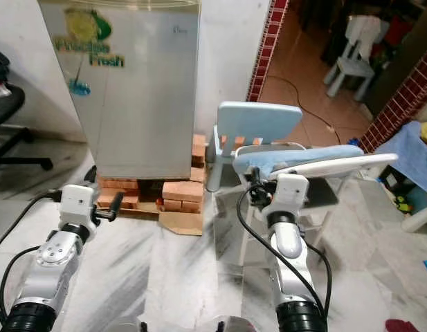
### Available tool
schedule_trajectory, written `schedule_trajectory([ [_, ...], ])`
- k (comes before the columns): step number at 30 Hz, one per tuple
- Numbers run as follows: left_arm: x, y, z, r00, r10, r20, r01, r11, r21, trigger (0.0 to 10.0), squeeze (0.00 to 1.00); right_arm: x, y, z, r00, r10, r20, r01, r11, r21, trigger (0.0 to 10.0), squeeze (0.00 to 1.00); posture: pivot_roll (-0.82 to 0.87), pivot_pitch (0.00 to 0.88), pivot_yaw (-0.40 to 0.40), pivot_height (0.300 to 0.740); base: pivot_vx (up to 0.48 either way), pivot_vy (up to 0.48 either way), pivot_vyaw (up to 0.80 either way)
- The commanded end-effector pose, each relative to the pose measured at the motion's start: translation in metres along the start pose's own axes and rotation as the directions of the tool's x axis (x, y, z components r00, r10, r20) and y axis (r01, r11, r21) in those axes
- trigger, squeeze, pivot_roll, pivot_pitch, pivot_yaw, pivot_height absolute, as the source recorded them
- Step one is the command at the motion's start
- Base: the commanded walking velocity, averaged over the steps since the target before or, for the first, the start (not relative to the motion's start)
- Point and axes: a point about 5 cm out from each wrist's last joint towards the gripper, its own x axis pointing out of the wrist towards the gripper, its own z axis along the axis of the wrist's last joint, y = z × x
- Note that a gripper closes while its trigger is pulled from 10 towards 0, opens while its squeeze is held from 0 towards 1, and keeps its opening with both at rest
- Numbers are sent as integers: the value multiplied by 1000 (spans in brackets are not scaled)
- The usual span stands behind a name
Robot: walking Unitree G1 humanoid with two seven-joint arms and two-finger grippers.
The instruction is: Restocking fridge
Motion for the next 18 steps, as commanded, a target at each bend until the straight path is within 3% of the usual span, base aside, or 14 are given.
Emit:
schedule_trajectory([
  [1, 5, -11, 5, 999, -44, 24, 44, 999, -18, 10000, 0, -3, -12, -6, 999, -30, -29, 30, 999, -14, 10000, 0, -11, 0, -62, 740, 0, 480, -800],
  [18, 7, -15, 5, 996, -81, 30, 83, 996, -44, 10000, 0, 0, -13, -5, 1000, -14, -23, 14, 999, -30, 10000, 0, -20, 0, -70, 740, 0, 480, -800],
])
